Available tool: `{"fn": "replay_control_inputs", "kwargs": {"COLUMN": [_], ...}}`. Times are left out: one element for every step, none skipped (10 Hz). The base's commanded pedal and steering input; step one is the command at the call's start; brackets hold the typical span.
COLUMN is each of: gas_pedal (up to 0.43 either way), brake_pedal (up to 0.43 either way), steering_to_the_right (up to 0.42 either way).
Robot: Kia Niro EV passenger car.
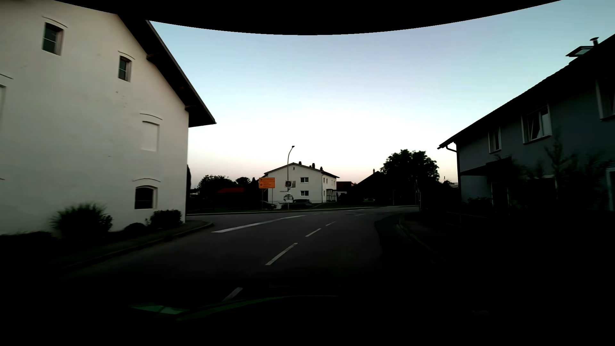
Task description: Follow the waypoints while adhering to traffic rules and regulations
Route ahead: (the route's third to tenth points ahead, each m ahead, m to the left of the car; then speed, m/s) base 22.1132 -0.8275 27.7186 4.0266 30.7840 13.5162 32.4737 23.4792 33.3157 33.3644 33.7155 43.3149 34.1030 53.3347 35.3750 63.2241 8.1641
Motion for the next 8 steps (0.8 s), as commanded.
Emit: {"fn": "replay_control_inputs", "kwargs": {"gas_pedal": [0.0,0.0,0.0,0.0,0.0,0.0,0.0,0.0], "brake_pedal": [0.0,0.0,0.0,0.037,0.073,0.098,0.122,0.128], "steering_to_the_right": [0.091,0.09,0.089,0.089,0.089,0.089,0.087,0.087]}}
